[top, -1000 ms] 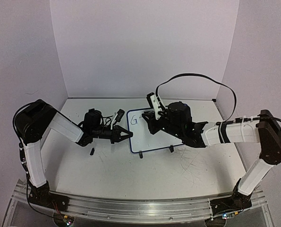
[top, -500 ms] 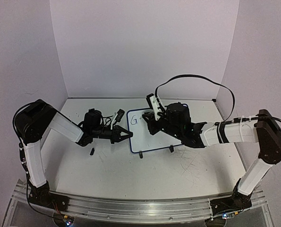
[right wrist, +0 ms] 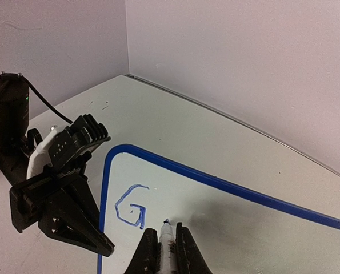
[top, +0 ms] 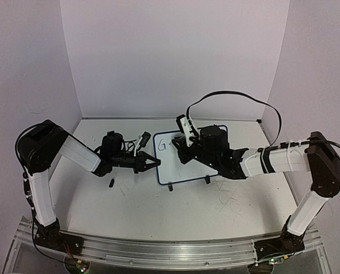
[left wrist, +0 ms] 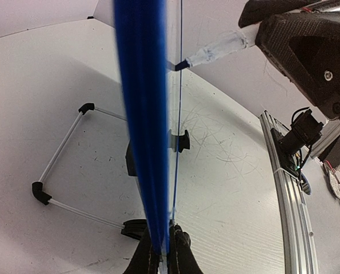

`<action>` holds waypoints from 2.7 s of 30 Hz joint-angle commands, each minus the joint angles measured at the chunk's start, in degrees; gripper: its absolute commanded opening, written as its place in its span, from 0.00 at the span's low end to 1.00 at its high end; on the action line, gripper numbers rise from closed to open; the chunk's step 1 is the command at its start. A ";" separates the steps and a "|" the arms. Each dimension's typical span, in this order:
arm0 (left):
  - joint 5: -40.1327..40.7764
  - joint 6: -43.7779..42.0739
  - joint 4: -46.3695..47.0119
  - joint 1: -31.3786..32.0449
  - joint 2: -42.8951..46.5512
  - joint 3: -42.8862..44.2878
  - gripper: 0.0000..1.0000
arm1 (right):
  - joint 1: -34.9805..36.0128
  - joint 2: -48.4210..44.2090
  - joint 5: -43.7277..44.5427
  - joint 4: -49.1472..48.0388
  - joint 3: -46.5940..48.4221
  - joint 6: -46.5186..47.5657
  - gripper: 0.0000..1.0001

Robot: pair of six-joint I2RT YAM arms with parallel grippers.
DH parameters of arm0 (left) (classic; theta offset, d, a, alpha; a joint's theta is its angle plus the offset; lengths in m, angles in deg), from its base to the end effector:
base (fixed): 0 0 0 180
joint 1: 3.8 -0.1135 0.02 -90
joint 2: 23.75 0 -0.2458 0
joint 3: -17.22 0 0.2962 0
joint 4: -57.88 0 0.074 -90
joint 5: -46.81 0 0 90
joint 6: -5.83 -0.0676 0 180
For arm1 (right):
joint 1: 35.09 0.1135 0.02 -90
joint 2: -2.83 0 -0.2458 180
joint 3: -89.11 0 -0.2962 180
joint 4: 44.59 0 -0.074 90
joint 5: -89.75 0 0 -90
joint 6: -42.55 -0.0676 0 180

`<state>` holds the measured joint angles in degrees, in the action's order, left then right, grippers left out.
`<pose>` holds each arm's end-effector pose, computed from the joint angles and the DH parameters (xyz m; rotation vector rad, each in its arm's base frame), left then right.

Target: Write a sentence on the whiteboard

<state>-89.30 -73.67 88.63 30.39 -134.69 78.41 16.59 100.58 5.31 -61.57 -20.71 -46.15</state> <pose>0.3147 -0.2727 0.0776 0.9642 1.7587 -1.2759 0.2870 0.3526 0.1940 -0.7323 1.6309 0.5528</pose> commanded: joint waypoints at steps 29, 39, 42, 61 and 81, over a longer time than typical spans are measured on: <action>2.87 -3.83 -4.37 0.09 1.04 0.14 0.00 | 0.84 -0.28 0.06 -0.01 -1.00 -0.86 0.00; 2.65 -3.82 -4.38 0.11 0.80 0.32 0.00 | 0.86 -2.74 5.34 -1.37 -3.06 -0.65 0.00; 2.67 -3.82 -4.40 0.13 0.81 0.30 0.00 | 0.87 -3.43 7.09 -3.33 -3.74 -0.43 0.00; 2.51 -3.81 -4.39 0.09 0.67 0.32 0.00 | 0.86 -0.56 3.95 -5.52 0.04 -0.16 0.00; 2.43 -3.82 -4.38 0.10 0.63 0.42 0.00 | 1.39 1.51 5.44 -4.96 0.64 -2.33 0.00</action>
<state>-89.25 -73.73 88.15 30.39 -134.47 78.43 17.84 101.83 7.47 -64.59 -21.58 -47.94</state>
